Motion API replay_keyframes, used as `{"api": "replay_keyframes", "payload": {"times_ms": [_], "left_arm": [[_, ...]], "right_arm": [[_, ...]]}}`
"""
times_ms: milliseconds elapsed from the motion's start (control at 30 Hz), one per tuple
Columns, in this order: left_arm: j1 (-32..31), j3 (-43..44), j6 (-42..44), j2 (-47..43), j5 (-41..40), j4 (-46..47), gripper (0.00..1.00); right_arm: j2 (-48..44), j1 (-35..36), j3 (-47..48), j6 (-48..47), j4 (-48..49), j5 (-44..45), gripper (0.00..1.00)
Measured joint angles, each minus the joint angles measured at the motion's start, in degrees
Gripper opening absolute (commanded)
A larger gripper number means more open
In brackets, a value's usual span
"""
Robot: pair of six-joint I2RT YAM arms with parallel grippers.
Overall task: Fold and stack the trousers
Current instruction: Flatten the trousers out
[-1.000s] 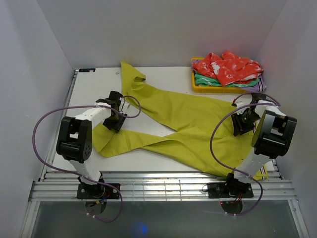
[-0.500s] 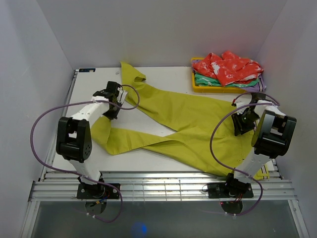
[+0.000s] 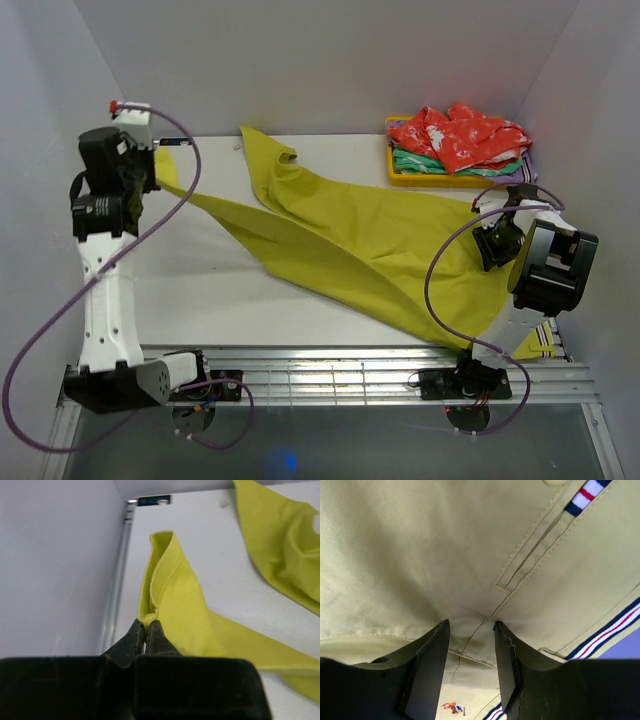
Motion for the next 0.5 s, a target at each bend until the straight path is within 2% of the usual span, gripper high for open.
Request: {"api": "replay_keyframes", "payload": {"times_ms": [100,233,400,500], "left_arm": [[6.8,-8.5,0.7,-10.8,0.5,-0.1,0.0],[11.4,-22.0,2.4,-21.1,1.0,-0.7,0.0],[17.8,-37.9,5.2,-24.7,1.3,-2.1,0.0],[20.7,-42.9,7.5,-24.7,1.3,-3.3,0.0]], "right_arm": [[0.0,0.0,0.1,-0.4,0.6,1.0,0.48],[0.2,0.0,0.1,-0.8,1.7,2.0,0.48],[0.2,0.0,0.1,-1.2,2.0,2.7,0.48],[0.2,0.0,0.1,-1.7,2.2,3.1,0.49]]}}
